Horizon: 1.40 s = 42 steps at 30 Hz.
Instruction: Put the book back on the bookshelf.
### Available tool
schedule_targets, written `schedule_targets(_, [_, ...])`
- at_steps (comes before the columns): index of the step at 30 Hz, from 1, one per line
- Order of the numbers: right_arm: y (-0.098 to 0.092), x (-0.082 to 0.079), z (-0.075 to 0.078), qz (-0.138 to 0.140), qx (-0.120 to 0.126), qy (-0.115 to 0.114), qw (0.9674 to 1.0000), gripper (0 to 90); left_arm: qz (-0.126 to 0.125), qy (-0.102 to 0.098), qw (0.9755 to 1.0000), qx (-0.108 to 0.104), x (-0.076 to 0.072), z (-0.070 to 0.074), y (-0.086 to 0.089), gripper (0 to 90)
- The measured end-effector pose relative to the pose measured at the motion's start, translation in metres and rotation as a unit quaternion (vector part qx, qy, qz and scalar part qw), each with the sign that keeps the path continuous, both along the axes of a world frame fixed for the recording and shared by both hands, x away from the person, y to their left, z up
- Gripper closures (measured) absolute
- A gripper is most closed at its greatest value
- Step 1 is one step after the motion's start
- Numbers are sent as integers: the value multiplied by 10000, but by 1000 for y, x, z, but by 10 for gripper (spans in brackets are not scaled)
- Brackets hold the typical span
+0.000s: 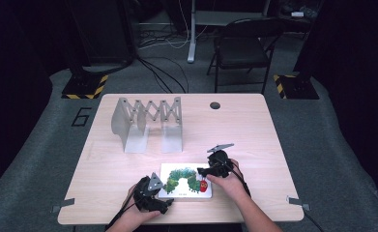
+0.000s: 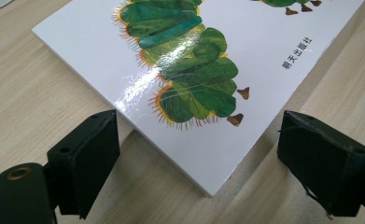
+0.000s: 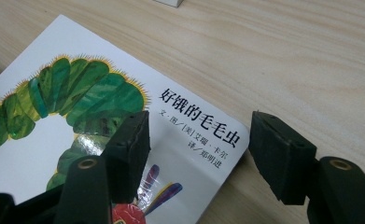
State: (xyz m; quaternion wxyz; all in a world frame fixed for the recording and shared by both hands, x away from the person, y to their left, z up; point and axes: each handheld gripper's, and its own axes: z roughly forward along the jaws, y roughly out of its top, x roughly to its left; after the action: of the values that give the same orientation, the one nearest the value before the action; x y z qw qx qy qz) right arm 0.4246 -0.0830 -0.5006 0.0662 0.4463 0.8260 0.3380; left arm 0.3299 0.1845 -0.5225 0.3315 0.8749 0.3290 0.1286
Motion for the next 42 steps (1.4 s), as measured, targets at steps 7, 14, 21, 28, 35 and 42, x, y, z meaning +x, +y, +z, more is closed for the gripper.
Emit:
schedule_targets(7, [0,-1,3,15,-8,-96,10000,384,-55,48,10000,23,0,0,0,99])
schedule_targets(14, [-1,-2,5,19,27,-96,9999,387,6,-1,10000,-1,0,-1,-1,95])
schedule_targets(21, [1,0,0,5,-48,-22,10000,390,3,-2,10000,-3,0,-1,-1,94])
schedule_targets(28, [1,1,-3,46,-76,24,10000,391,18,-13,10000,1,0,-1,-1,93])
schedule_targets(35, [0,4,-6,-34,62,156,9999,365,-25,6,10000,-5,-1,-1,-2,80])
schedule_targets(42, [-3,6,-6,-48,157,243,9996,376,3,-16,10000,11,-1,-2,-3,68])
